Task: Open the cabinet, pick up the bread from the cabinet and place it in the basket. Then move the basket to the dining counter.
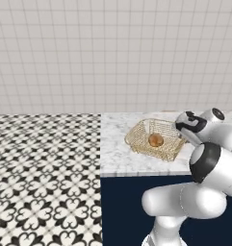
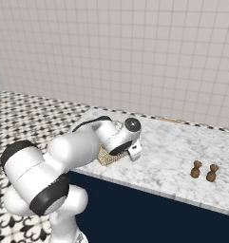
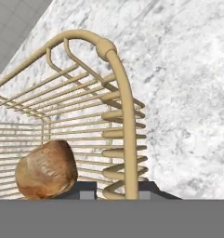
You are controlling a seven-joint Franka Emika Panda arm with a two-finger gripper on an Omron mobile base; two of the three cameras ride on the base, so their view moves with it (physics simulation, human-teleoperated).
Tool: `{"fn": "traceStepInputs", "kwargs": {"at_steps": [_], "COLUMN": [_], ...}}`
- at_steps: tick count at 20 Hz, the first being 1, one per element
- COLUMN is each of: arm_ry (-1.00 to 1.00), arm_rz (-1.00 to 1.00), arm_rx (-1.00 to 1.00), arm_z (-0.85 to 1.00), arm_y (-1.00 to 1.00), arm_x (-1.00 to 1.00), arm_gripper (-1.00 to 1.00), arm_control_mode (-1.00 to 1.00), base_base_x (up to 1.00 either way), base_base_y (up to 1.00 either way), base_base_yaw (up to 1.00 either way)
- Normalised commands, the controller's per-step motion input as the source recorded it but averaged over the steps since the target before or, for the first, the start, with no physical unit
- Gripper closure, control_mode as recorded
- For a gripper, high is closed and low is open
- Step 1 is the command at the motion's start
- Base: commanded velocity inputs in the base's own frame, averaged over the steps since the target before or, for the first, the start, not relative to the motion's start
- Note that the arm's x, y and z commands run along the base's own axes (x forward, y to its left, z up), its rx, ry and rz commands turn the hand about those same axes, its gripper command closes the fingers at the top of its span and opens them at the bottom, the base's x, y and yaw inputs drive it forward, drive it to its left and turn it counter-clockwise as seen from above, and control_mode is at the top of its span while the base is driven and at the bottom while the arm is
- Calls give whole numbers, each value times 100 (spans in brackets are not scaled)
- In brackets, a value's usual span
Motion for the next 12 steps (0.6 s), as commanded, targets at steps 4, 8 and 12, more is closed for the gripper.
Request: {"fn": "traceStepInputs", "kwargs": {"at_steps": [4, 8, 12], "arm_ry": [2, 1, 7], "arm_rz": [-5, -1, 0], "arm_rx": [-8, -6, 0], "arm_z": [-50, -43, 2], "arm_y": [0, 0, 0], "arm_x": [51, 56, 5], "arm_gripper": [100, -100, -100], "arm_control_mode": [-100, -100, -100], "base_base_x": [0, 0, 0], "base_base_y": [0, 0, 0], "base_base_yaw": [0, 0, 0]}}
